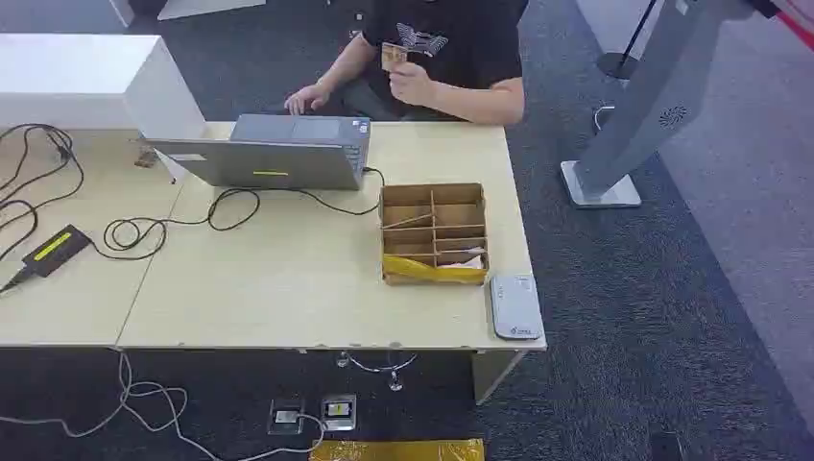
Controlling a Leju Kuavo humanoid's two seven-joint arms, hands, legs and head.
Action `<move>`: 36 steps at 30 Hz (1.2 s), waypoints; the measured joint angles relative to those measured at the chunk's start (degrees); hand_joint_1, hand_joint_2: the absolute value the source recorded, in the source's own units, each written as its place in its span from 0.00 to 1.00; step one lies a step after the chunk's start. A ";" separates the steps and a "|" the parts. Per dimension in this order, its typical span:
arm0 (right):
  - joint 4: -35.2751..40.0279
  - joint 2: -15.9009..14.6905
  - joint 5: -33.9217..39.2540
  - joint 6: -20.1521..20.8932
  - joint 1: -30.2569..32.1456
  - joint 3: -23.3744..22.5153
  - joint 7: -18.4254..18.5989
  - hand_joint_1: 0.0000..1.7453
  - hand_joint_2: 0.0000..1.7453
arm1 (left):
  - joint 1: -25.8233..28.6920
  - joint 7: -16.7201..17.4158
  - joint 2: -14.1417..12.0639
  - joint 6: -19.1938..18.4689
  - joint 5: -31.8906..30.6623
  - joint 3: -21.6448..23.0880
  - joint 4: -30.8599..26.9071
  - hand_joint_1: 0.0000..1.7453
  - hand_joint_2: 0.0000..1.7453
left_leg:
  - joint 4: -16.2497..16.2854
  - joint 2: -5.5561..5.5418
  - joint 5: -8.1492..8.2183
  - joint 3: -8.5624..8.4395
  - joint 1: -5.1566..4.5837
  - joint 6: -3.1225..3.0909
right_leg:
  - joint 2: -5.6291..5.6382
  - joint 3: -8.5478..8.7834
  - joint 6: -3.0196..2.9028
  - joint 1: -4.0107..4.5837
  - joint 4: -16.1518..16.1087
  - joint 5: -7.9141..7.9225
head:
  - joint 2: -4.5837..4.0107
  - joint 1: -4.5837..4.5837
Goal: Pass the card to the sensor for recognition and then transmit it.
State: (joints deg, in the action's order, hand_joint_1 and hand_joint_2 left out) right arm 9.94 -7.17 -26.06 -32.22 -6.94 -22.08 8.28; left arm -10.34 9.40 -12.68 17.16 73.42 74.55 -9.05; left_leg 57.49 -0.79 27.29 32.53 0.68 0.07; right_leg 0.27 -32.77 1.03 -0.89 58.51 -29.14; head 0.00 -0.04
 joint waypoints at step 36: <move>0.98 -6.81 21.68 3.29 -3.27 -10.16 -29.05 0.00 0.00 | -0.03 2.40 1.46 3.22 2.93 0.00 0.00 0.00 0.00 | 0.01 -0.07 -0.05 0.03 -0.25 -0.09 | -0.11 0.02 0.05 -0.24 0.00 0.04 | 0.00 0.00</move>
State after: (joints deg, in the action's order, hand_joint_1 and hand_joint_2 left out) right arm 10.92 -13.98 -4.38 -28.93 -10.21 -32.24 -20.77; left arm -10.37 11.80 -11.21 20.37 76.35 74.55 -9.05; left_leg 57.51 -0.86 27.24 32.56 0.43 -0.01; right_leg 0.16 -32.75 1.08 -1.13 58.51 -29.10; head 0.00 -0.04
